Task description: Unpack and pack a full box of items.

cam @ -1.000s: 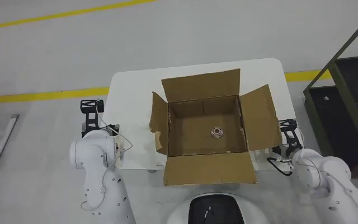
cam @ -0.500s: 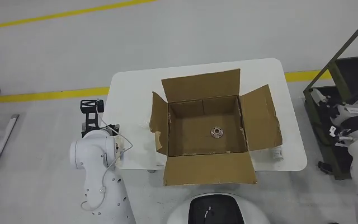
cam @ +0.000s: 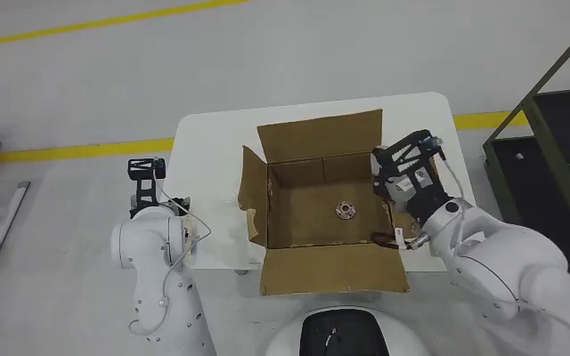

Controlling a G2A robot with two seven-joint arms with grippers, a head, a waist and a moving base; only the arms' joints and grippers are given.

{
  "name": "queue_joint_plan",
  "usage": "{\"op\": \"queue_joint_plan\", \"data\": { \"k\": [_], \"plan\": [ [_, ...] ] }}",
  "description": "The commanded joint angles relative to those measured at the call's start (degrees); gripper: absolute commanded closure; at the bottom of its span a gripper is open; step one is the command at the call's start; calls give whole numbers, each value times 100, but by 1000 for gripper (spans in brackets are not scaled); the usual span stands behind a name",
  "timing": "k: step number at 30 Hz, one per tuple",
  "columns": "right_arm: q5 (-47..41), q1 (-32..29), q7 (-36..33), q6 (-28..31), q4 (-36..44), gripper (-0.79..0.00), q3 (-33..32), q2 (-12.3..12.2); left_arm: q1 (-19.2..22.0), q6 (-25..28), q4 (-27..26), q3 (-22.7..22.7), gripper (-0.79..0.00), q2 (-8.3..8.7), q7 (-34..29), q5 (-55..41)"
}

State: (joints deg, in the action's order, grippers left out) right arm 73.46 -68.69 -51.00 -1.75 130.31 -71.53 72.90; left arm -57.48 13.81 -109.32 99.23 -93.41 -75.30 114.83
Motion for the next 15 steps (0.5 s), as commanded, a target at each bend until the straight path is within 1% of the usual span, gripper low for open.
{"op": "queue_joint_plan", "data": {
  "k": [1, 3, 9, 11, 13, 15],
  "plan": [
    [164, 126, -144, -163, -339, 0, 394, 35, 0, 0, 0, 0, -785, 0, 0, 0],
    [348, 269, -323, -224, -728, 0, 656, 65, 0, 0, 0, 0, -785, 0, 0, 0],
    [288, 670, -512, -567, -1797, 0, 1042, 179, 0, 0, 0, 0, -785, 0, 0, 0],
    [551, 798, -569, -560, -2155, 0, 1199, 203, 0, 0, 0, 0, -785, 0, 0, 0],
    [533, 881, -577, -688, -2452, 0, 1300, 244, 0, 0, 0, 0, -785, 0, 0, 0],
    [493, 911, -548, -726, -2505, 0, 1317, 258, 0, 0, 0, 0, -785, 0, 0, 0]
  ]
}}
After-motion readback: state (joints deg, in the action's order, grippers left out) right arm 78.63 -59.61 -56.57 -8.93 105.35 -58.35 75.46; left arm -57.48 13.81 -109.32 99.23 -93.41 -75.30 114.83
